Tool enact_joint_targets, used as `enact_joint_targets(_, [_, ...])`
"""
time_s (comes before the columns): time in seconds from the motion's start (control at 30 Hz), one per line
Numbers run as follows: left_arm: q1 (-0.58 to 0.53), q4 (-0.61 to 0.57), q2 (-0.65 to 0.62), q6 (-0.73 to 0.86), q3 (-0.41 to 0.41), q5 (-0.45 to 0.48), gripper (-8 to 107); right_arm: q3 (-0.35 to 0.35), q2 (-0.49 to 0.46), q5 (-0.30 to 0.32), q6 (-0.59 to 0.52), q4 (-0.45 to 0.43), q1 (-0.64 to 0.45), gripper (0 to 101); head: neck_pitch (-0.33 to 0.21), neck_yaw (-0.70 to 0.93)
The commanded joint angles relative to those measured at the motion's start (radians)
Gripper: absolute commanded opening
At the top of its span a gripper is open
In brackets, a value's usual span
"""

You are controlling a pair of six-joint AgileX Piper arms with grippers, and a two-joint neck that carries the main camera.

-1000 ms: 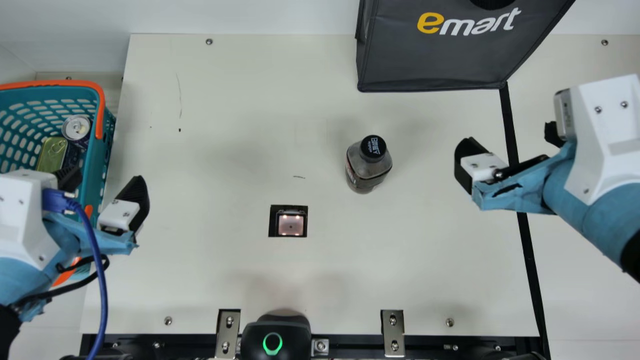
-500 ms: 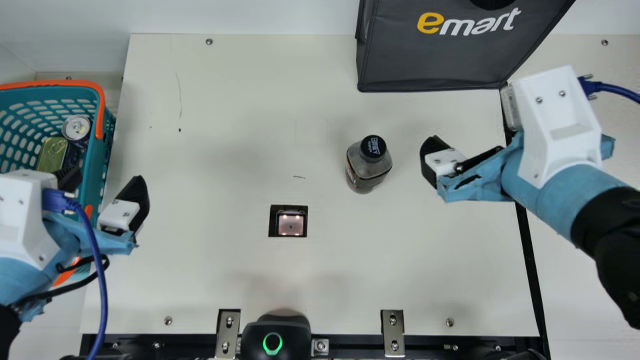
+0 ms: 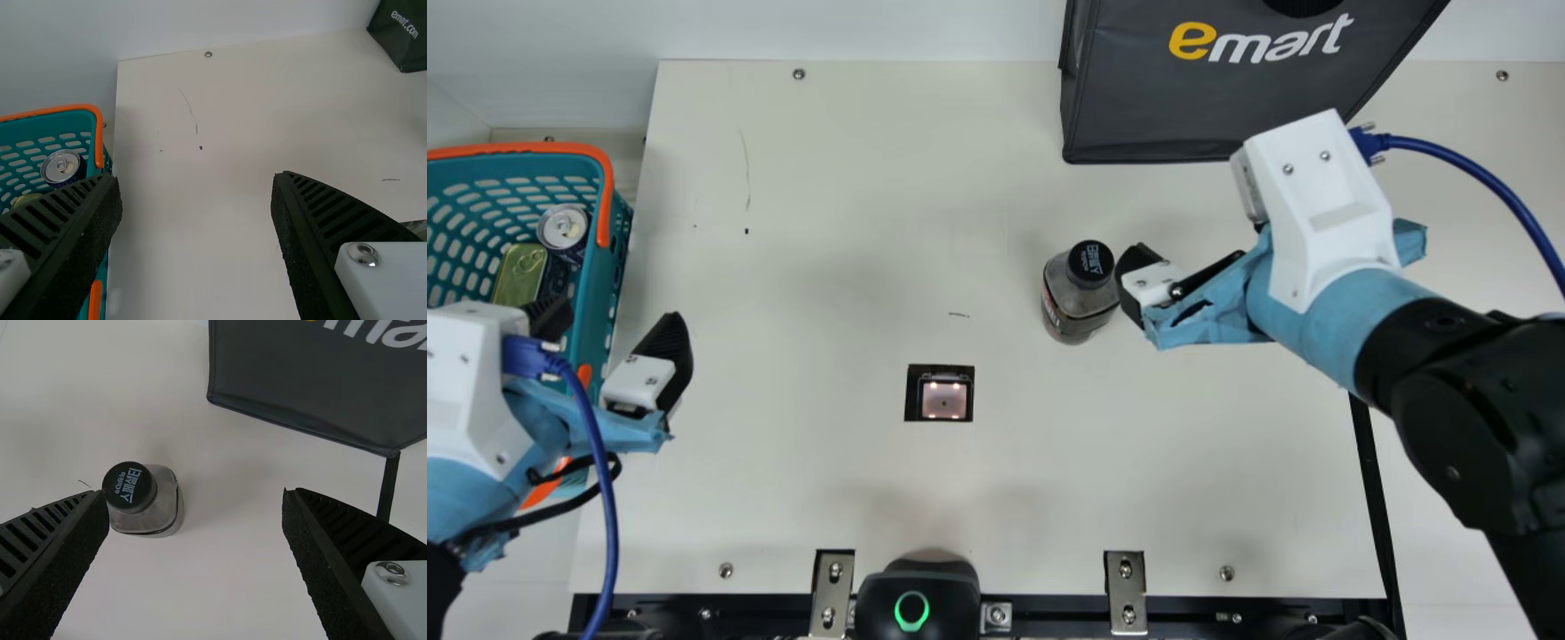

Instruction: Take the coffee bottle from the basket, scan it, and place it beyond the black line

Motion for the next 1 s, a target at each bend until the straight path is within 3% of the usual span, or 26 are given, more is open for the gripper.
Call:
enact_joint_targets(0.0, [0.000,0.000,0.000,0.000,0.000,0.000,90,-0.003,0.013,-0.004,0.009,-0.007,0.013,91,-0.027,0.002])
enact_joint_targets(0.57, [0.000,0.000,0.000,0.000,0.000,0.000,90,-0.030,0.147,-0.035,0.137,-0.075,0.145,91,-0.027,0.002])
enact_joint_targets(0.97, [0.000,0.000,0.000,0.000,0.000,0.000,90,-0.041,0.209,-0.042,0.167,-0.090,0.184,91,-0.027,0.002])
